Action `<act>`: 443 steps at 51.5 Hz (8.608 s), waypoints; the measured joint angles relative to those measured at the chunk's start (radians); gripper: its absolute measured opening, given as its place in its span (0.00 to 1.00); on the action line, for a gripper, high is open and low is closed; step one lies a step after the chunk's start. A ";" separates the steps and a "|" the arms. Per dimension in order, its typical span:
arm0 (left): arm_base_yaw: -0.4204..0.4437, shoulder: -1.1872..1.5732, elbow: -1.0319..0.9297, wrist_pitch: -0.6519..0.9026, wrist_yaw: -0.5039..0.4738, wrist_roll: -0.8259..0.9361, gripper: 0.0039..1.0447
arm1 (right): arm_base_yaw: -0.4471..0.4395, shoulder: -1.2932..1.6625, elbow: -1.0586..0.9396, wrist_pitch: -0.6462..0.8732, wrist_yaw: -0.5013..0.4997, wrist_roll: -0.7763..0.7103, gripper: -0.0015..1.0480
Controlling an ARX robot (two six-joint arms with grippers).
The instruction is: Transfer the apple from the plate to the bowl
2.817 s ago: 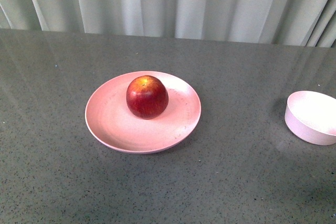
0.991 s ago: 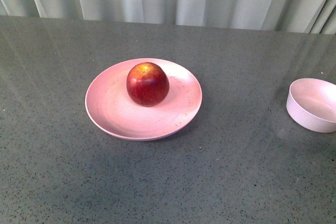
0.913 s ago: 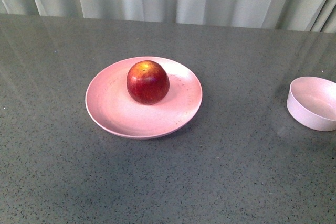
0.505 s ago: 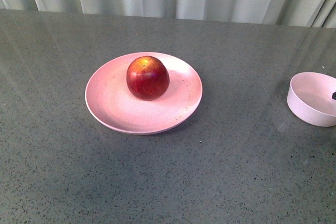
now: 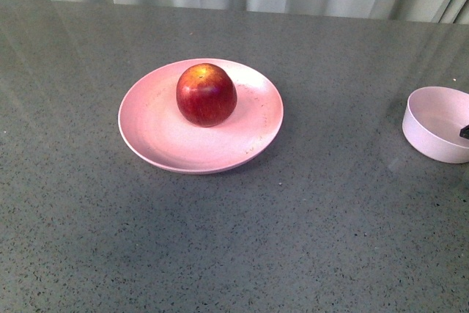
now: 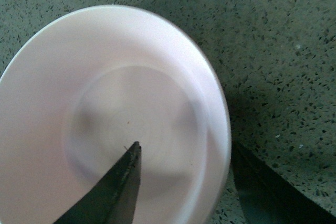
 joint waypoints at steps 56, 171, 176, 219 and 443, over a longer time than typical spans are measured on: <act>0.000 0.000 0.000 0.000 0.000 0.000 0.92 | 0.289 0.007 0.085 -0.080 0.057 0.190 0.02; 0.000 0.000 0.000 0.000 0.000 0.000 0.92 | 0.183 -1.413 -0.781 0.116 0.143 -0.186 0.02; 0.000 0.000 0.000 0.000 0.000 0.000 0.92 | 0.183 -1.432 -0.800 0.137 0.147 -0.186 0.02; 0.000 0.000 0.000 0.000 0.000 0.000 0.92 | 0.183 -1.864 -0.800 -0.314 0.142 -0.187 0.02; -0.698 2.127 1.287 0.306 0.158 -0.041 0.74 | 0.183 -1.951 -0.800 -0.374 0.146 -0.188 0.91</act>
